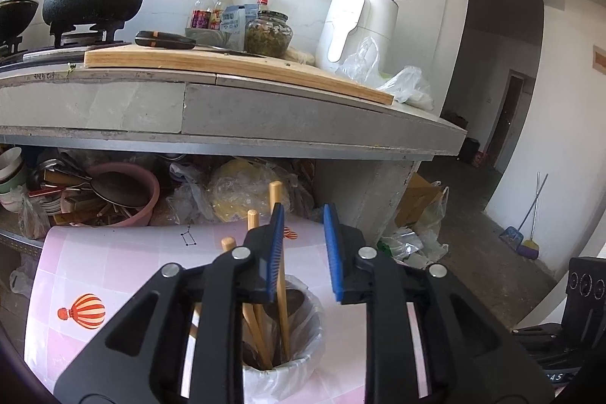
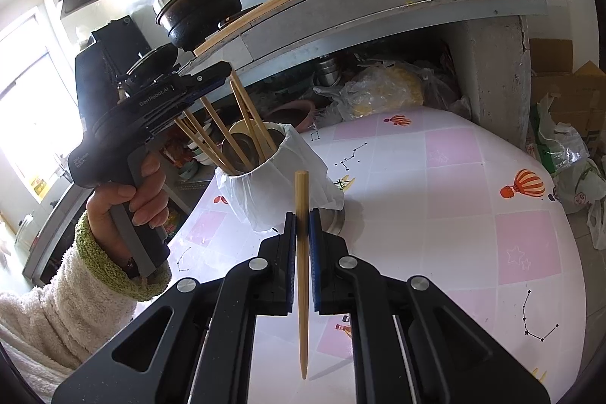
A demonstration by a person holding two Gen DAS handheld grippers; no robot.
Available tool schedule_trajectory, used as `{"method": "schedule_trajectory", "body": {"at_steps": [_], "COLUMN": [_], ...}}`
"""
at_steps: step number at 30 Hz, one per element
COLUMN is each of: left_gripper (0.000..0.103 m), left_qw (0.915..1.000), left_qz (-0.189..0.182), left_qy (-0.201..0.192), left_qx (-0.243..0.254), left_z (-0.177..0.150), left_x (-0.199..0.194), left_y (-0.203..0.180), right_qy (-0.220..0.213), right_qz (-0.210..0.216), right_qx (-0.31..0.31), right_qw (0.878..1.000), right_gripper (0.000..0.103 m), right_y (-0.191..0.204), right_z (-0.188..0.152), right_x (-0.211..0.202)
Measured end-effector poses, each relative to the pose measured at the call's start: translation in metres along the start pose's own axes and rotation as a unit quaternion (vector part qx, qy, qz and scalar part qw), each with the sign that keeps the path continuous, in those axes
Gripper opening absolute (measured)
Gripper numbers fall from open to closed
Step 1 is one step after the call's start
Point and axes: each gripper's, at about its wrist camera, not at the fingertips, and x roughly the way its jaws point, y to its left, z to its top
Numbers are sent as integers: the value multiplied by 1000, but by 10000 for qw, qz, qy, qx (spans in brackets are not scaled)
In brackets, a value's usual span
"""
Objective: Organize utensils
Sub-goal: 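Lower the chopstick into the holder and open the left tool, then move the right tool over the holder and lower its chopstick in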
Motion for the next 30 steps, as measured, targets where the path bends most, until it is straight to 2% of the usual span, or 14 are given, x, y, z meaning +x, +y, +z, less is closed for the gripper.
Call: {"method": "schedule_trajectory", "body": {"at_steps": [6, 12, 17, 23, 30], "left_gripper": [34, 55, 72, 81, 84], "left_qw": [9999, 9996, 9985, 9963, 9898], "left_qz": [-41, 79, 380, 813, 1346], "left_qy": [-92, -247, -344, -267, 116], "left_qx": [9, 98, 194, -12, -461], "left_z": [3, 5, -3, -21, -60], "left_x": [-8, -32, -64, -103, -129], "left_y": [-3, -7, -5, 17, 55], "right_qy": [-14, -76, -215, -504, -942], "right_qz": [-20, -62, -100, -54, 146], "right_qx": [-12, -50, -171, -486, -980], "right_qw": [10000, 9999, 9996, 9975, 9906], "right_gripper": [7, 7, 7, 7, 7], "right_y": [1, 4, 11, 29, 65], "right_z": [0, 2, 9, 37, 84], "right_x": [-1, -6, -15, -28, -35]}}
